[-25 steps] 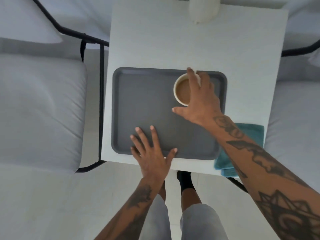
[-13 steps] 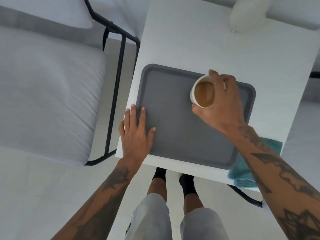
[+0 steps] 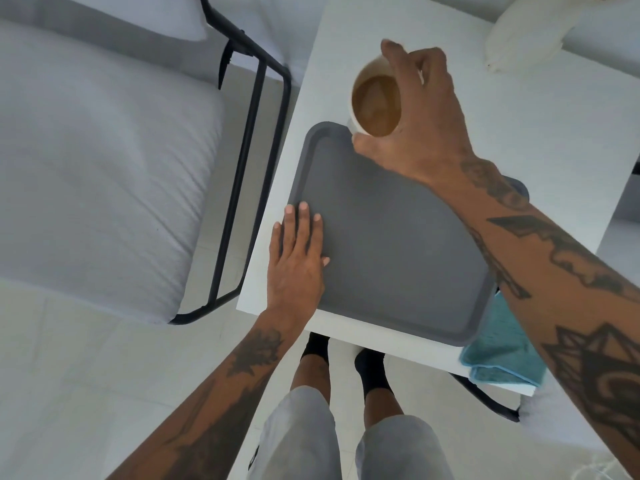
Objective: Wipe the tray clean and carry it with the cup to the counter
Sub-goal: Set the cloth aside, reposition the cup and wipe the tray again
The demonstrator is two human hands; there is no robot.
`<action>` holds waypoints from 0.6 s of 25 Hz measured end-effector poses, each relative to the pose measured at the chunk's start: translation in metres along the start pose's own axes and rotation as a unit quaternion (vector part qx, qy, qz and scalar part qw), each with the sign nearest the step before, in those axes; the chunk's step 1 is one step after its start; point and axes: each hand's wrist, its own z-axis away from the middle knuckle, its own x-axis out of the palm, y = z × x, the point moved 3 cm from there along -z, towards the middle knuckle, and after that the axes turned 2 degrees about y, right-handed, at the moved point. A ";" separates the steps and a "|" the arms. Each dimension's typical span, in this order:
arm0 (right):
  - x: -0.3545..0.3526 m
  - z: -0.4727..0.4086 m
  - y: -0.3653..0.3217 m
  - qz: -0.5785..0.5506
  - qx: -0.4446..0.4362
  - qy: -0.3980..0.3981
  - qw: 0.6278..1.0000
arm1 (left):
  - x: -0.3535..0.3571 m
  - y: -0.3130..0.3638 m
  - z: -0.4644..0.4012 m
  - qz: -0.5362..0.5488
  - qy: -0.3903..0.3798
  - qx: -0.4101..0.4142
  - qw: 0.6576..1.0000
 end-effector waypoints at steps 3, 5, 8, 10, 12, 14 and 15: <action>0.013 0.004 -0.008 0.000 -0.022 -0.030 0.999 | -0.006 0.001 -0.013 -0.012 -0.015 0.024 1.000; 0.028 0.011 -0.012 0.006 -0.034 -0.052 0.998 | -0.009 0.004 -0.020 -0.011 -0.029 0.022 0.999; 0.048 0.023 -0.013 0.011 -0.037 -0.062 0.997 | -0.014 0.009 -0.021 -0.001 -0.041 0.010 0.999; 0.056 0.030 -0.009 0.012 -0.031 -0.052 0.998 | -0.017 0.008 -0.022 0.017 -0.042 0.008 0.999; 0.061 0.035 -0.006 0.008 -0.031 -0.038 0.999 | -0.026 0.006 -0.025 0.054 -0.023 0.005 0.998; 0.063 0.036 -0.003 0.010 -0.029 -0.033 0.999 | -0.042 -0.003 -0.032 0.124 0.029 -0.032 0.991; 0.063 0.036 -0.002 0.013 -0.028 -0.032 0.999 | -0.052 -0.008 -0.038 0.172 0.054 -0.062 0.982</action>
